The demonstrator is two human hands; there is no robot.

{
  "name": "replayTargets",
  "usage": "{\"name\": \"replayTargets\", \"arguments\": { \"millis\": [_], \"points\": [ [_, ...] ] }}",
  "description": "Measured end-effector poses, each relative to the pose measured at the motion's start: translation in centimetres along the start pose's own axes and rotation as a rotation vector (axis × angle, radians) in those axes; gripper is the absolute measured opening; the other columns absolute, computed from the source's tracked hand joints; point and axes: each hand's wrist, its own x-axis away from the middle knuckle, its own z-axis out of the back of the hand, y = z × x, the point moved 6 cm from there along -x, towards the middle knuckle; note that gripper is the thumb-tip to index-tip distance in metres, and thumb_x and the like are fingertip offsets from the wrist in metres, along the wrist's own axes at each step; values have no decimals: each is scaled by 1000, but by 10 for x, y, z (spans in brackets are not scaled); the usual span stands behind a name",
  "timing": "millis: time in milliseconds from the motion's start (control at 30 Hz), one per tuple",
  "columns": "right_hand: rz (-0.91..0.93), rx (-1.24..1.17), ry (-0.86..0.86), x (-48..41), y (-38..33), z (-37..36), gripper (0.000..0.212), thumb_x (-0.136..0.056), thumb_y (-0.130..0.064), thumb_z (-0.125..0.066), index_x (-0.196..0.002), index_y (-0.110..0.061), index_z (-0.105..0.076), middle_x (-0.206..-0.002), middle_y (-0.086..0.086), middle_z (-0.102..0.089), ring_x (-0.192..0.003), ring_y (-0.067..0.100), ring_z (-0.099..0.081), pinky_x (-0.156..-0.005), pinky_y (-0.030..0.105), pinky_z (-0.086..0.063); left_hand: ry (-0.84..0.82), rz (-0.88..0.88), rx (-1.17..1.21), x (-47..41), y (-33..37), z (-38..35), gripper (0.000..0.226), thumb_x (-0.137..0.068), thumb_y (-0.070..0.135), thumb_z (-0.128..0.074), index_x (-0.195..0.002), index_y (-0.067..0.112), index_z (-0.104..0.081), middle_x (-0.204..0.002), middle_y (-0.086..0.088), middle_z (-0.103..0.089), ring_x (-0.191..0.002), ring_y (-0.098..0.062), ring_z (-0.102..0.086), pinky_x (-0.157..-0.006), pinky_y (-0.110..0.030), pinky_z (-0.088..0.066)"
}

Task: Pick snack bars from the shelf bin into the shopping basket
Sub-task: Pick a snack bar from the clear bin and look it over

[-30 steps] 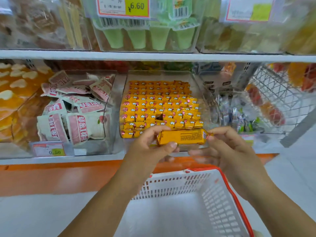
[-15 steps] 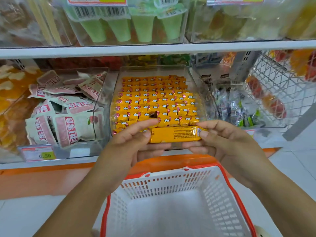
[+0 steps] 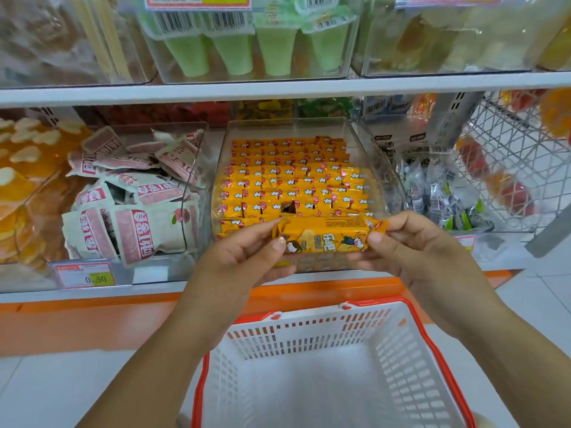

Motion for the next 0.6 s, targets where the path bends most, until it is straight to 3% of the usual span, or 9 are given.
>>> {"name": "replayTargets", "arguments": {
  "millis": [67, 167, 267, 433, 500, 600],
  "points": [
    [3, 19, 14, 0, 1, 3, 41, -50, -53, -89, -71, -26, -67, -78, 1, -71, -81, 24, -74, -93, 45, -54, 47, 28, 4, 1, -2, 1, 24, -96, 14, -54, -97, 32, -71, -95, 10, -77, -92, -14, -74, -86, -27, -54],
    [18, 33, 12, 0, 4, 2, 47, -45, -62, -88, -70, -28, -68, -82, 0, -72, -84, 21, -72, -102, 56, -45, 109, 8, -14, 4, 2, 1, 30, -99, 14, -51, -92, 32, -75, -95, 7, -77, -90, -14, -74, -91, -33, -51],
    [62, 31, 36, 2, 2, -1, 47, -47, -60, -89, -71, -27, -66, -86, 7, -73, -84, 24, -72, -101, 58, -46, 151, -81, -57, 5, 7, 1, 25, -98, 14, -52, -112, 32, -62, -93, 4, -77, -81, -19, -75, -87, -38, -54],
    [124, -15, 55, 2, -3, -3, 26, -65, -26, -75, -85, -19, -60, -98, 5, -75, -79, 25, -73, -88, 52, -57, 186, -188, -88, 7, 14, 3, 20, -95, 9, -56, -102, 28, -57, -78, -2, -73, -79, -20, -75, -59, -27, -58],
    [119, 7, 47, 3, 0, -2, 21, -65, -31, -77, -82, -21, -68, -95, 4, -73, -79, 27, -73, -89, 51, -56, 180, -171, -89, 7, 14, 3, 19, -95, 7, -55, -99, 24, -62, -80, 0, -73, -79, -19, -75, -58, -24, -58],
    [97, 43, 31, 3, 6, 0, 37, -61, -48, -83, -86, -22, -74, -93, 1, -73, -82, 26, -73, -93, 53, -54, 197, -146, -63, 6, 11, 7, 19, -94, 6, -57, -99, 23, -66, -83, 3, -75, -76, -19, -74, -57, -23, -57]
  ]
}}
